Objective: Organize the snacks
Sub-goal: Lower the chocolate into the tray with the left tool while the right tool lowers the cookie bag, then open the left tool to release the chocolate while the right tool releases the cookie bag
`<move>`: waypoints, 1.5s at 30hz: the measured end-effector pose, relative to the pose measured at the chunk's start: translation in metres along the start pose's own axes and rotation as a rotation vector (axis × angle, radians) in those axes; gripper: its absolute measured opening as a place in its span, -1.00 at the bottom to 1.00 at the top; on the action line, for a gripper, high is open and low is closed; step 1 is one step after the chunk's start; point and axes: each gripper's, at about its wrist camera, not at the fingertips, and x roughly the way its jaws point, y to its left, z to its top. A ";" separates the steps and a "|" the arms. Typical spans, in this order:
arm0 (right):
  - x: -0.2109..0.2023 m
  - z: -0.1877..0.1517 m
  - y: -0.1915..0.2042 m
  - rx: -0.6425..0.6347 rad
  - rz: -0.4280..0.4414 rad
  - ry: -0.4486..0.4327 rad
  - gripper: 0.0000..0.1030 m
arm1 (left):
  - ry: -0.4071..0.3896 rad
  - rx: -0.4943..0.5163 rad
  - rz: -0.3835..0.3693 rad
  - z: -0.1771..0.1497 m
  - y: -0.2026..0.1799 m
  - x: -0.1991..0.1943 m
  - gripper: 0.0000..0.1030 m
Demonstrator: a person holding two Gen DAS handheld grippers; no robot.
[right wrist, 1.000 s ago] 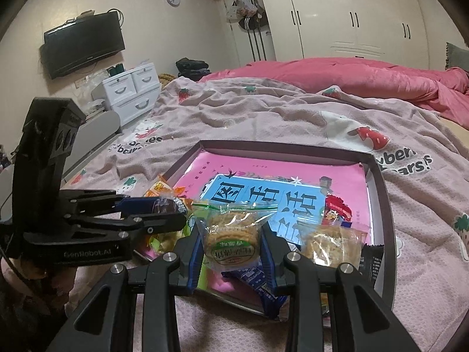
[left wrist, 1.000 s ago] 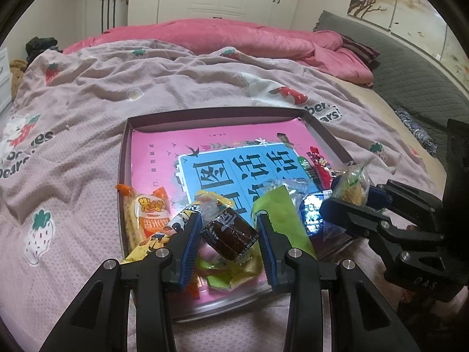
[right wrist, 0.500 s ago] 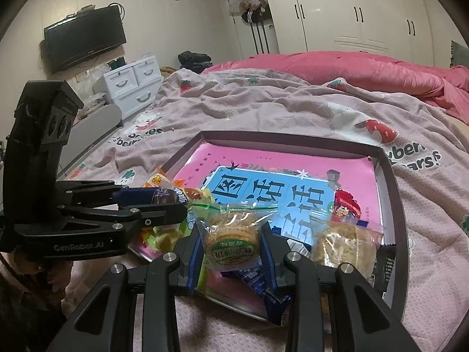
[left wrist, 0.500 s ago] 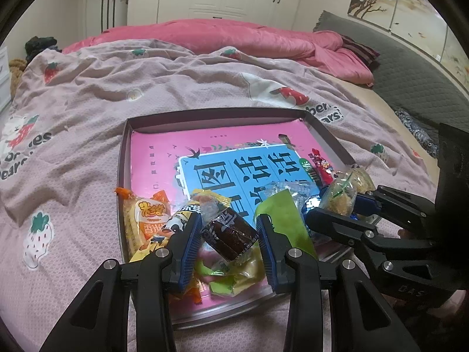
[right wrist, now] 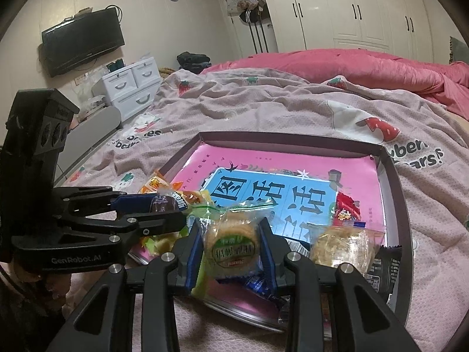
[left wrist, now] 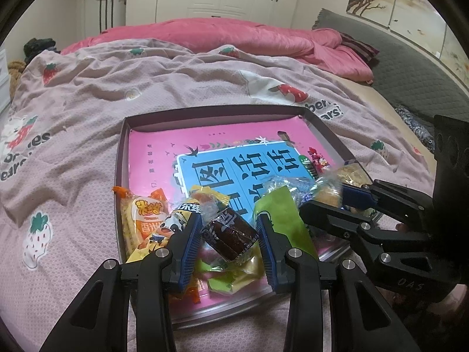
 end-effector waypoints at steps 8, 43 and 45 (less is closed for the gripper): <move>-0.003 0.000 -0.002 0.016 0.003 -0.003 -0.11 | 0.006 0.005 -0.007 -0.001 -0.001 0.001 -0.22; -0.034 -0.004 -0.005 0.011 -0.149 -0.040 0.16 | -0.002 -0.012 -0.005 -0.001 -0.009 -0.012 0.02; -0.035 -0.004 -0.005 0.013 -0.156 -0.041 0.16 | -0.002 -0.013 -0.002 0.000 -0.009 -0.014 0.04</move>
